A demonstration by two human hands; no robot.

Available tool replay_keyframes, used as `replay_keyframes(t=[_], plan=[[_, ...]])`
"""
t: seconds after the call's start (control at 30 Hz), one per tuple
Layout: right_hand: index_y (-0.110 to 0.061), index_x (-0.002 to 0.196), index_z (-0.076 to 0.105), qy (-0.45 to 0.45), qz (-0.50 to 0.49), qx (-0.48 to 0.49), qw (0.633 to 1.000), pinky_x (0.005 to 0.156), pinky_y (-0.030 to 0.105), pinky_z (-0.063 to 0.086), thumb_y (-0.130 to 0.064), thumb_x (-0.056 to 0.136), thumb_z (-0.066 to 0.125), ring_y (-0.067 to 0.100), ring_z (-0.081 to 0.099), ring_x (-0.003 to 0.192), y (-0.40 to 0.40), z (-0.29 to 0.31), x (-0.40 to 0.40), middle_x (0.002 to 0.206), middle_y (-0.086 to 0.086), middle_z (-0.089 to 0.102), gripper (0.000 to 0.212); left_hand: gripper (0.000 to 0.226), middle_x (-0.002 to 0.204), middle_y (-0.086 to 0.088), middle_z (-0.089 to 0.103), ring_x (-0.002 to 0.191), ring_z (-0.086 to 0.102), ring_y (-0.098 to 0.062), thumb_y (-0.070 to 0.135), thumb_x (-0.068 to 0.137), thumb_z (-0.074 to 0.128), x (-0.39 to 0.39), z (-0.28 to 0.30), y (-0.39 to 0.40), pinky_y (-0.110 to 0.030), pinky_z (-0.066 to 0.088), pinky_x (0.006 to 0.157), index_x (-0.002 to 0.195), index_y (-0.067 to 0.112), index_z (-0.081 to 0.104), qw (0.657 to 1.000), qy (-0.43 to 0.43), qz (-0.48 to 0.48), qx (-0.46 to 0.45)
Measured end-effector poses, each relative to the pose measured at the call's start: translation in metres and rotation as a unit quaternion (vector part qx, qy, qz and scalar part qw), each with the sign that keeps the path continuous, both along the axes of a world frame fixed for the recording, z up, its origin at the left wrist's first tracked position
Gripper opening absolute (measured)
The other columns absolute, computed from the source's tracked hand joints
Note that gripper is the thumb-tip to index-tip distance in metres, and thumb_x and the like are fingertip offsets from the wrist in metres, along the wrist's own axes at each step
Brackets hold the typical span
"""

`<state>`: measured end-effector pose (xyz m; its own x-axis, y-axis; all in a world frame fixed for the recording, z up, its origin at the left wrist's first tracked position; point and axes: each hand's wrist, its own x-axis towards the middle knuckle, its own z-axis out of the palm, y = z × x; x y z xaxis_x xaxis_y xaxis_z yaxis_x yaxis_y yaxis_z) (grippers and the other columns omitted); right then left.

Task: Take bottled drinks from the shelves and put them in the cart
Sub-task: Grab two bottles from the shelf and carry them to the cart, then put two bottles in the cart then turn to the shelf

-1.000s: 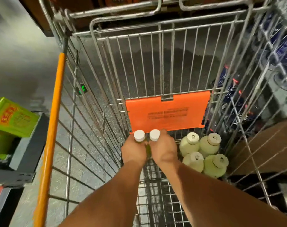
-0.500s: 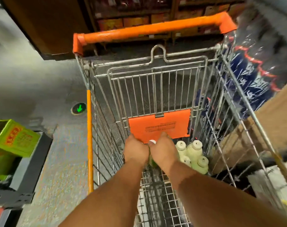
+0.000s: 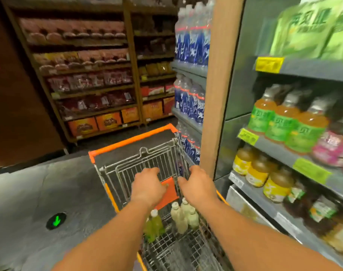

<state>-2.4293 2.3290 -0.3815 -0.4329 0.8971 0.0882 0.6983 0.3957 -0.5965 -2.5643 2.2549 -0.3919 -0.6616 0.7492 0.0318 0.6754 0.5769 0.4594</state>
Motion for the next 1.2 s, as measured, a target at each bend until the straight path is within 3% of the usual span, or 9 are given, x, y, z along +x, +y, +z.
replay_keyframes(t=[0.1, 0.2, 0.37, 0.53, 0.8, 0.93, 1.2], plan=[[-0.011, 0.120, 0.053, 0.014, -0.044, 0.049, 0.998, 0.089, 0.040, 0.048, -0.042, 0.091, 0.057, 0.034, 0.057, 0.112, -0.012, 0.070, 0.061, 0.121, 0.012, 0.058, 0.043, 0.052, 0.126, -0.007, 0.061, 0.108, 0.063, -0.031, 0.042, 0.079, 0.073, 0.047, 0.077, 0.001, -0.043, 0.053, 0.091, 0.126, 0.022, 0.063, 0.997, 0.040, -0.054, 0.033], [-0.013, 0.126, 0.052, 0.003, -0.085, 0.109, 0.990, 0.093, 0.038, 0.046, -0.045, 0.089, 0.058, 0.031, 0.055, 0.117, -0.022, 0.130, 0.139, 0.124, 0.010, 0.057, 0.048, 0.044, 0.118, -0.008, 0.064, 0.113, 0.059, -0.032, 0.045, 0.079, 0.070, 0.109, 0.144, 0.011, -0.040, 0.050, 0.091, 0.118, 0.025, 0.066, 0.985, 0.096, -0.126, 0.066], [-0.012, 0.126, 0.052, -0.016, -0.180, 0.168, 0.969, 0.094, 0.038, 0.045, -0.046, 0.090, 0.056, 0.032, 0.055, 0.117, -0.050, 0.212, 0.294, 0.124, 0.012, 0.056, 0.050, 0.061, 0.134, -0.007, 0.058, 0.124, 0.053, -0.030, 0.052, 0.083, 0.066, 0.243, 0.221, 0.015, -0.041, 0.045, 0.103, 0.137, 0.024, 0.056, 0.954, 0.131, -0.247, 0.104], [-0.012, 0.134, 0.050, -0.034, -0.268, 0.199, 0.942, 0.098, 0.041, 0.046, -0.053, 0.090, 0.055, 0.032, 0.053, 0.120, -0.110, 0.273, 0.449, 0.132, 0.011, 0.054, 0.059, 0.057, 0.131, -0.004, 0.060, 0.124, 0.053, -0.029, 0.055, 0.080, 0.067, 0.390, 0.277, -0.013, -0.039, 0.046, 0.101, 0.131, 0.031, 0.060, 0.910, 0.169, -0.350, 0.147], [-0.016, 0.126, 0.053, -0.052, -0.373, 0.212, 0.902, 0.090, 0.040, 0.048, -0.054, 0.089, 0.052, 0.030, 0.056, 0.112, -0.245, 0.313, 0.653, 0.121, 0.007, 0.055, 0.054, 0.061, 0.132, -0.005, 0.061, 0.121, 0.055, -0.028, 0.054, 0.083, 0.066, 0.610, 0.338, -0.098, -0.040, 0.048, 0.099, 0.137, 0.026, 0.056, 0.848, 0.150, -0.472, 0.188], [-0.018, 0.110, 0.058, -0.059, -0.438, 0.207, 0.873, 0.081, 0.036, 0.050, -0.051, 0.086, 0.057, 0.030, 0.060, 0.103, -0.306, 0.322, 0.747, 0.110, 0.007, 0.061, 0.041, 0.062, 0.137, 0.000, 0.054, 0.127, 0.048, -0.027, 0.056, 0.083, 0.061, 0.707, 0.348, -0.138, -0.042, 0.045, 0.103, 0.139, 0.031, 0.054, 0.816, 0.146, -0.524, 0.195], [-0.013, 0.126, 0.055, -0.069, -0.519, 0.194, 0.830, 0.090, 0.041, 0.051, -0.053, 0.087, 0.059, 0.032, 0.059, 0.110, -0.384, 0.343, 0.878, 0.125, 0.011, 0.059, 0.056, 0.060, 0.134, -0.004, 0.054, 0.126, 0.047, -0.030, 0.055, 0.083, 0.063, 0.858, 0.367, -0.193, -0.041, 0.043, 0.103, 0.137, 0.030, 0.055, 0.766, 0.101, -0.597, 0.215]])
